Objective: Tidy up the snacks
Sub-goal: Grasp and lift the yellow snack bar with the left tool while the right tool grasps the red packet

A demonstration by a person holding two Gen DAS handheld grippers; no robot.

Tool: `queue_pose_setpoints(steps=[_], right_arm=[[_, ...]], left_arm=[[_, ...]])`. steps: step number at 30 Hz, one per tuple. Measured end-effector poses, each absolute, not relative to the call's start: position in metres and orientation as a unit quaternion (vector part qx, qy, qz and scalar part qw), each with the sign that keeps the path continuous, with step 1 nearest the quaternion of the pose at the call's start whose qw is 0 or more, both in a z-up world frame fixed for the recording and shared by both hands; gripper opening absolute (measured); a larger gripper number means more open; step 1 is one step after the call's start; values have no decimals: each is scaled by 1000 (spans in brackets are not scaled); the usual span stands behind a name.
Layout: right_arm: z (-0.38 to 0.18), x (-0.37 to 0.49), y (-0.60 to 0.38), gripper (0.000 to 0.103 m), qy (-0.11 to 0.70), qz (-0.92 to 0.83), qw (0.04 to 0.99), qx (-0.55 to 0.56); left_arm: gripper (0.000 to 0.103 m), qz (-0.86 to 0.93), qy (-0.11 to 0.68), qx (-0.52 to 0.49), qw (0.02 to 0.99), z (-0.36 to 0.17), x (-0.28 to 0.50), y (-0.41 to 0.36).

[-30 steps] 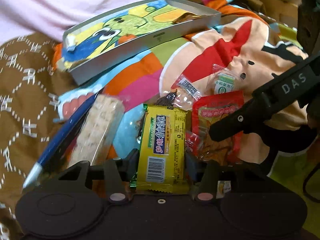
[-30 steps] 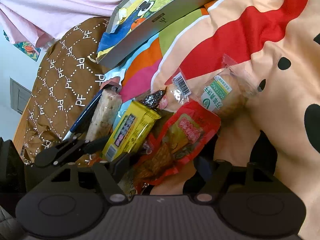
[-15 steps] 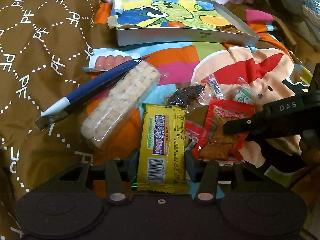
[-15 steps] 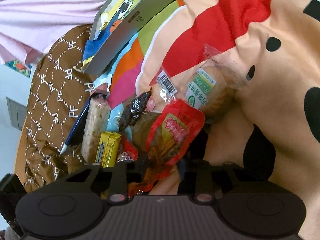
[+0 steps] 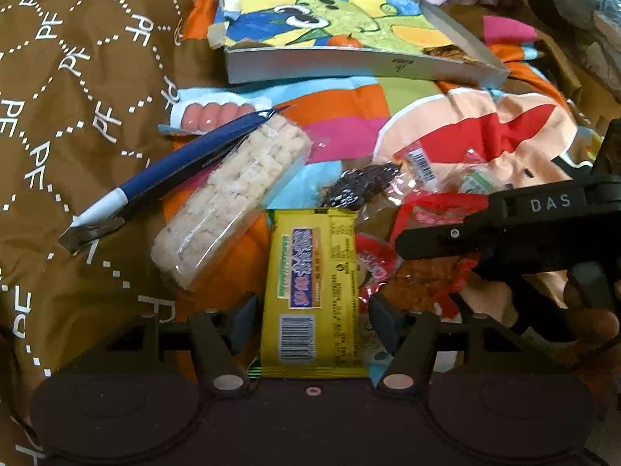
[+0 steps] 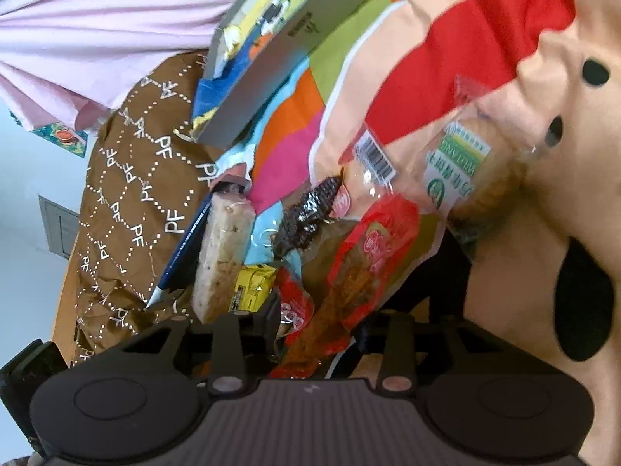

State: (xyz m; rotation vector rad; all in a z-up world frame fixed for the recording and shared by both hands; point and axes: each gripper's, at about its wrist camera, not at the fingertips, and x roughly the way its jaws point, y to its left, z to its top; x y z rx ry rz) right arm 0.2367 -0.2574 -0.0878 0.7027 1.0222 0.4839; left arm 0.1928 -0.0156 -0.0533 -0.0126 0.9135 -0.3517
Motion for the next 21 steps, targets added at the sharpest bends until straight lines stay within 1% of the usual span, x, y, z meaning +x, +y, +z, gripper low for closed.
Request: queue_pose_setpoints(steps=[1,3,4,5,6,11,21], right_arm=[[-89,237,-256,42,478,227,784,325],[-91,237,-254,39,484,232,781,320],[-90,237,-253,34,486,233,780,317],[-91,236,-252,27,488,232,781,314],[-91,235,-252,25,489,229,782,311],[-88,230,-253,22,487,230,784,308],[-57,203,-260,15,444,239,823,262]], left_arm=[[57,-168,443,-5,881,-55,194,-15],[56,-167,444,-6,880,-56,194,-14],[56,-167,444,-7,880,-55,194,-14],[54,-167,445,-7,880,-55,195,-14],[53,-167,446,-7,880,-54,195,-14],[50,-171,453,-15,875,-46,194,-14],[50,-169,452,-62,874,-25,190,-7]])
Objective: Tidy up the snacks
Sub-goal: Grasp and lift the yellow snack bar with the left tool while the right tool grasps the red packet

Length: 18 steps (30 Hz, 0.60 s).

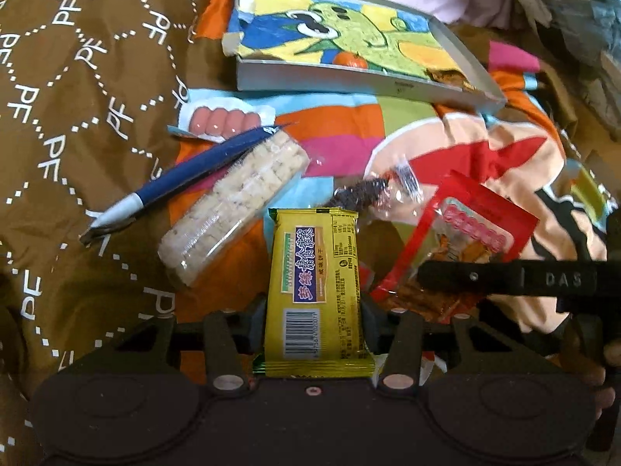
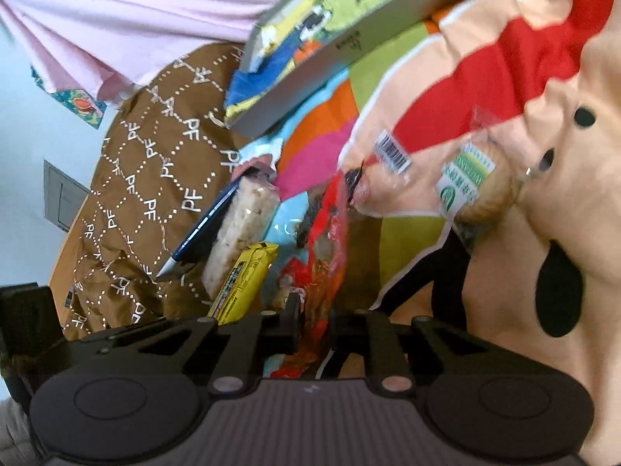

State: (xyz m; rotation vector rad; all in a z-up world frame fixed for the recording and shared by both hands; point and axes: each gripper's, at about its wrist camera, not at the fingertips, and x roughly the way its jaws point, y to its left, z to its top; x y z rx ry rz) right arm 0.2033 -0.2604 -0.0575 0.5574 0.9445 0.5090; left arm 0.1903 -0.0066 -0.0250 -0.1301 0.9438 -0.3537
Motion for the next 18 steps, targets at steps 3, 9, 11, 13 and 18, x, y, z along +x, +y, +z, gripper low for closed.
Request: queue_pose_setpoints(steps=[3,9,11,13,18], right_arm=[[-49,198,-264,14,426,235,836,253],[-39,197,-276,14,399,231,846,269],[-37,199,-280,14,386,228,850,276],[-32,201,-285,14,367,227,857,281],[-21,215,-294,14,306,223,882,280]], left_arm=[[50,-165,444,-66,878,-19,191,-9],[50,-164,420,-70,890,-4,198,-23],[50,-162,410,-70,895,1,201,-30],[50,-159,400,-70,900,6,204,-35],[50,-146,373,-71,914,15,217,-46]])
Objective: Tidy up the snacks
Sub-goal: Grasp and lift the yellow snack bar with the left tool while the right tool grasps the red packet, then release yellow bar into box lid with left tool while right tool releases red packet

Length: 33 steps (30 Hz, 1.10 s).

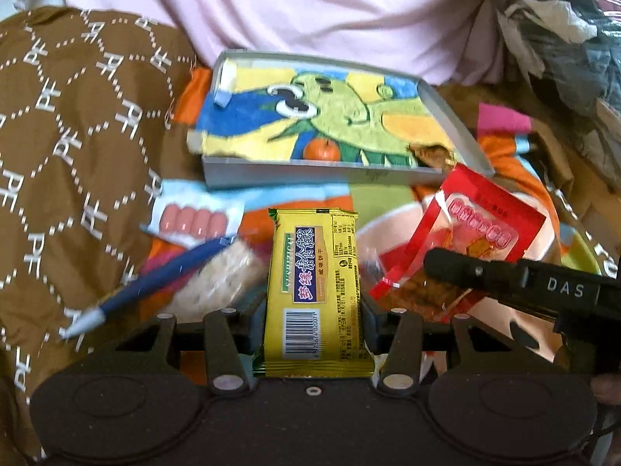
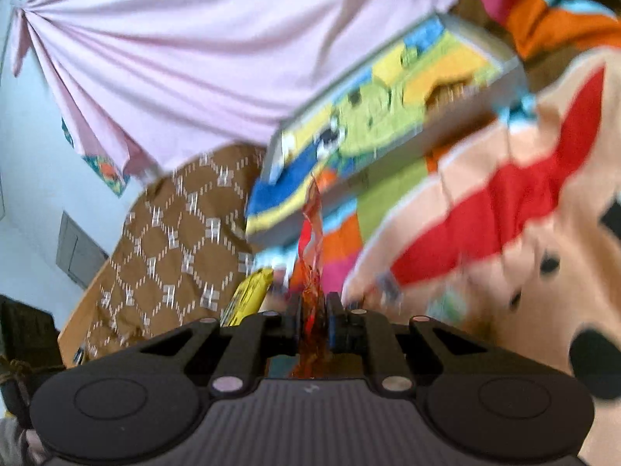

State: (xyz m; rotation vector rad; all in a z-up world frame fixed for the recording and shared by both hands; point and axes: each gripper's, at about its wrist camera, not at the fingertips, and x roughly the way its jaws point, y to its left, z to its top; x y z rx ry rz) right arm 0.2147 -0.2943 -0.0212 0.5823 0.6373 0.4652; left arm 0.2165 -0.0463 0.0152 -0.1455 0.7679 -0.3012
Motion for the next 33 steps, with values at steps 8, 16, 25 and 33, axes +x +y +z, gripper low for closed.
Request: queue_pose_setpoints(steps=[8,16,25,33], right_arm=[[-14,242,-315,14,219,223,897,312],[-7,288,-328,14,140,224,897,355],[-12,330,-333,14,125,177,920,327],[-18,343,-331,15,139,136,941,277]], left_arm=[[50,-107,327,-82,935,35,249,-58],[50,-39,274,-58,959,55,295,-76],[50,-25,276,-55,959,41,350,-92],[50,-14,285,-59,957,15,370,-98]])
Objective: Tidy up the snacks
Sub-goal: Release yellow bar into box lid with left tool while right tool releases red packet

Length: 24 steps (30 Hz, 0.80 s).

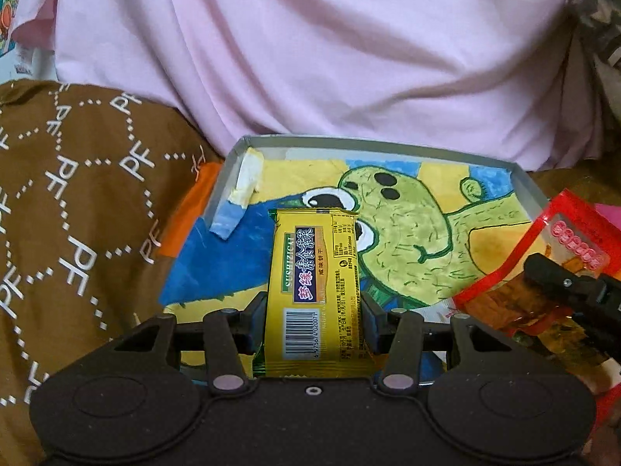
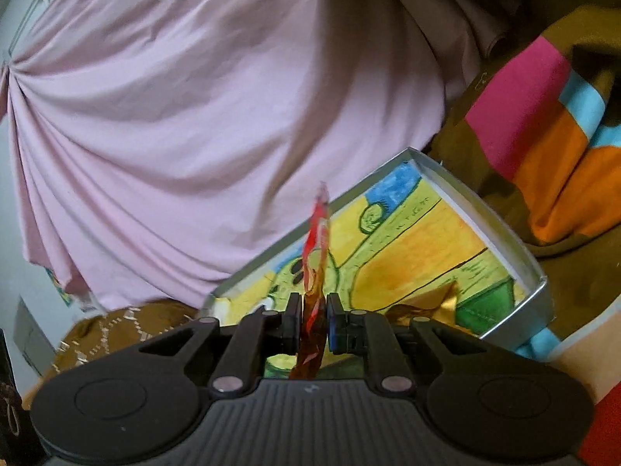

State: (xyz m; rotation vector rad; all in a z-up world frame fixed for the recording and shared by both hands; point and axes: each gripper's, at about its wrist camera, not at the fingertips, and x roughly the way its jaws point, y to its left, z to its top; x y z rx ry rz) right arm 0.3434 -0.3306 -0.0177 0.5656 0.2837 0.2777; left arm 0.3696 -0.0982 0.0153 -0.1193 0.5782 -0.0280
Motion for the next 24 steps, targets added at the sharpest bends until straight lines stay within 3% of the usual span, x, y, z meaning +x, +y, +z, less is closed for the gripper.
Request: queue_pose_setpoints(steps=[10,12,14,20,24], right_arm=[[-12,342,-323,28,160,68,965,198],[-10,342,-321,42,163,57,968,183],[-8,340,-319,65,160,47,972,167],[-5,338,-319,93,168,34,974,145],[-2,336,-317,100,165,24,977,130]], left_arm=[[50,-5,283,-58,957,12,376,-101],[52,-5,284,-56,957,12,376,-102],[53,-3,282,-59,958,14,376,-101],[66,1,277,-67,959,18,371,-98],[75,8,273,-79,959,20,365,-94]])
